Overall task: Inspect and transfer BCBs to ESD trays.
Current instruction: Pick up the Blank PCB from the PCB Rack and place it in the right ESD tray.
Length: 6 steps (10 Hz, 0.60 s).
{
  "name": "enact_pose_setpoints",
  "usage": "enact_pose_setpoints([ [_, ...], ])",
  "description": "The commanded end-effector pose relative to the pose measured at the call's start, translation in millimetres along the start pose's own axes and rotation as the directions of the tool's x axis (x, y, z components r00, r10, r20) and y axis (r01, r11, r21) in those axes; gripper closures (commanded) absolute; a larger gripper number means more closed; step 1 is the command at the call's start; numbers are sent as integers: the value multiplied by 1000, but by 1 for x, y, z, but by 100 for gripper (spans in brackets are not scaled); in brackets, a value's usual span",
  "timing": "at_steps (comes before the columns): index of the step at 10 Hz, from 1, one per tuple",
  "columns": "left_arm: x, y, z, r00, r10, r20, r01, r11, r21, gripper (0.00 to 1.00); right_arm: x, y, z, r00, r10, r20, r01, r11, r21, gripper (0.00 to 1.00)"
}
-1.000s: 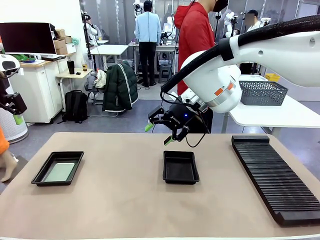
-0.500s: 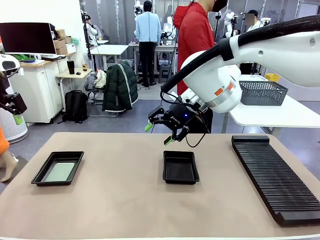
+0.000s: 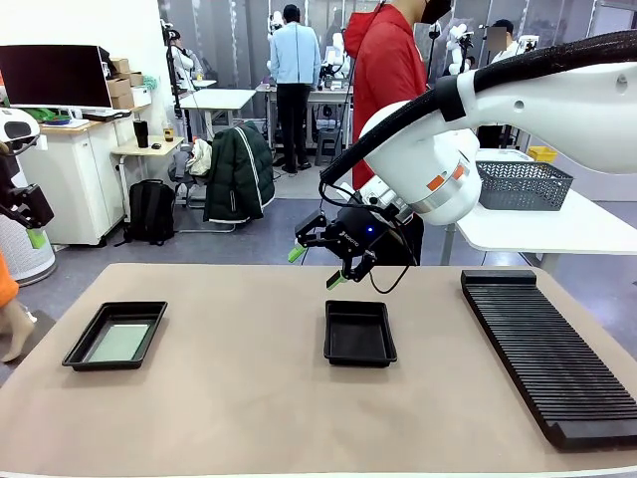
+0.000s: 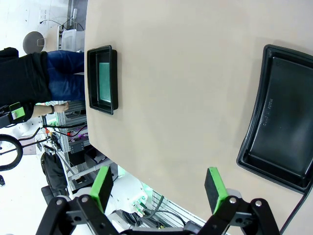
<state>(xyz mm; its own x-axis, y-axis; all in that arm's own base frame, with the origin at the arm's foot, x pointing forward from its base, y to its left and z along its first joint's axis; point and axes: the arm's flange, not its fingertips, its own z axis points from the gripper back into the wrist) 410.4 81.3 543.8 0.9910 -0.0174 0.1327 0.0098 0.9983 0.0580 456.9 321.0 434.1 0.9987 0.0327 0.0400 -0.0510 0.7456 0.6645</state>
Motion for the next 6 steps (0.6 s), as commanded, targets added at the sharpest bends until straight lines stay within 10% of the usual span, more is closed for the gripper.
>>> enact_pose_setpoints([
  [1, -1, 0, 0, 1000, 2, 5, -2, 1000, 0, 0, -1, 2, 0, 1000, -13, 9, 13, 1000, -18, 0],
  [6, -1, 0, 0, 1000, 2, 5, -2, 1000, 0, 0, -1, 2, 0, 1000, -13, 9, 13, 1000, -18, 0],
])
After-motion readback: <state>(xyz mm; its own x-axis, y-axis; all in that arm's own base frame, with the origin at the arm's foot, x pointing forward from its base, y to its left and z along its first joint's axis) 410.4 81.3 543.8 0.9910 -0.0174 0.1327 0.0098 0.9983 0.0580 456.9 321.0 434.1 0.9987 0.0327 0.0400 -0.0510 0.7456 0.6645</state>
